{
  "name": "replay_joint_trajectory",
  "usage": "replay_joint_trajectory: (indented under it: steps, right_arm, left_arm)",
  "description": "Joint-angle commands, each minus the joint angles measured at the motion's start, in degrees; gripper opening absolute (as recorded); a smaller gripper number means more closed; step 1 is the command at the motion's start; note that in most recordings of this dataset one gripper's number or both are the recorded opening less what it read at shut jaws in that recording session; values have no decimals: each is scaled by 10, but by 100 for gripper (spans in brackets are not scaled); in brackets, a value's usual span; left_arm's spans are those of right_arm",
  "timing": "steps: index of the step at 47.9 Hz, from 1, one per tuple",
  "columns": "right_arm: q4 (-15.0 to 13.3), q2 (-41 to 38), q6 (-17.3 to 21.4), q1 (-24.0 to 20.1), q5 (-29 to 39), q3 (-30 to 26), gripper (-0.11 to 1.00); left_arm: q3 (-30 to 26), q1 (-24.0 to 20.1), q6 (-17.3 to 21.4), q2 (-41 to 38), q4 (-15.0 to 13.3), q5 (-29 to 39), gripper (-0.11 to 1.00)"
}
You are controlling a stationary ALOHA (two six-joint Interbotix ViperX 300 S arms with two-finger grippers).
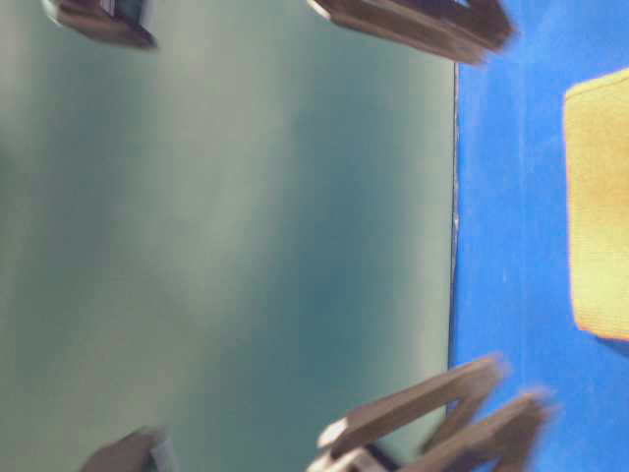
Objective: Fold the orange towel.
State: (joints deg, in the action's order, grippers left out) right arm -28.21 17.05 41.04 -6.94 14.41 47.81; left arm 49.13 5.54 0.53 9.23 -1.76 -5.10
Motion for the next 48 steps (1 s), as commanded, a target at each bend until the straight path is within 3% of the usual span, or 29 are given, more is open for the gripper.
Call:
replay_joint_trajectory:
  steps: [1,27,39,48]
  right_arm:
    - [-17,56,0,-2,17,9,58]
    - [-64,367,0,7,5,174,58]
    - [-66,444,3,33,-25,249,58]
    - [-65,450,4,69,-64,285,58]
  left_arm:
    - [10,-1,1,60,0,1,69]
    - [192,-15,2,371,0,-30,69]
    - [257,-40,4,475,1,-20,69]
    - [291,-44,6,518,1,-16,69]
